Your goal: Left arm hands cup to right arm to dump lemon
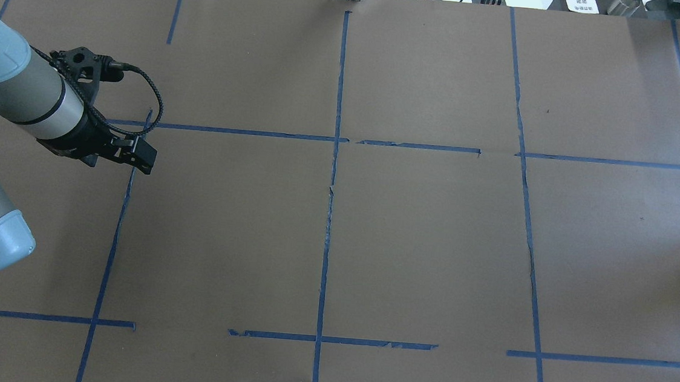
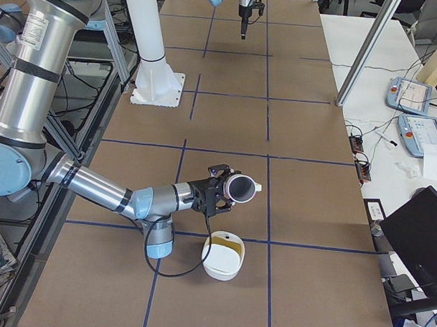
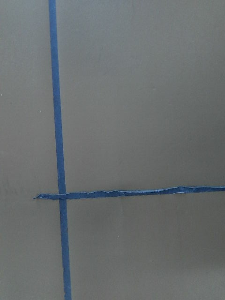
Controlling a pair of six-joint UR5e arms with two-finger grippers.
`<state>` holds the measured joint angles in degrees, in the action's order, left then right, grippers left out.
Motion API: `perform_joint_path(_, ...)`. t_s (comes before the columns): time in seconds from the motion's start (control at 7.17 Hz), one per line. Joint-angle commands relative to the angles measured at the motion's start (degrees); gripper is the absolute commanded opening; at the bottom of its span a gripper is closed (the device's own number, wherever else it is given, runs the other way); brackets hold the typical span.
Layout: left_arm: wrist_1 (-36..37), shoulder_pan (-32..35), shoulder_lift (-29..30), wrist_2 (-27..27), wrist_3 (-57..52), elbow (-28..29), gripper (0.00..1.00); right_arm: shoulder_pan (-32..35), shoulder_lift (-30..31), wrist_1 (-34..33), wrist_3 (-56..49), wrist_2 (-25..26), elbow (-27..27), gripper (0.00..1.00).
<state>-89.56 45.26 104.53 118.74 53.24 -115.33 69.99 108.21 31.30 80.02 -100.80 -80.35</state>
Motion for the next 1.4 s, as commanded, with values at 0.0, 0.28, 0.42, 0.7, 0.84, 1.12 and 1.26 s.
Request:
perform_joint_path(0.0, 0.4, -0.1, 0.2, 0.1, -0.1, 0.0, 1.00, 0.1, -2.3, -13.6, -10.3, -1.6, -6.1, 0.00)
perform_joint_path(0.28, 0.7, -1.1, 1.7, 0.0, -0.2, 0.5, 1.00, -0.1, -5.5, -21.2, -17.3, -6.9, -7.8, 0.02)
perform_joint_path(0.42, 0.8, -1.7, 2.8, -0.1, 0.0, 1.0, 1.00, 0.0, -6.9, -24.3, -25.8, -7.0, -7.9, 0.04)
perform_joint_path(0.7, 0.4, -2.4, 4.9, 0.3, -0.2, 1.9, 1.00, -0.9, -10.2, -30.0, -38.0, -7.6, -8.0, 0.13)
perform_joint_path(0.84, 0.7, -3.5, 7.1, 1.2, -0.2, 2.8, 1.00, -2.4, -13.0, -32.9, -42.0, -7.0, -8.0, 0.12)
perform_joint_path(1.12, 6.9, -3.5, 8.0, 2.3, 0.0, 2.8, 1.00, -7.8, -18.7, -37.4, -44.9, -3.6, -8.2, 0.12)
perform_joint_path(1.26, 10.7, -3.3, 10.1, 3.3, 0.3, 2.8, 1.00, -13.9, -19.0, -38.8, -44.9, 3.5, -9.8, 0.12)
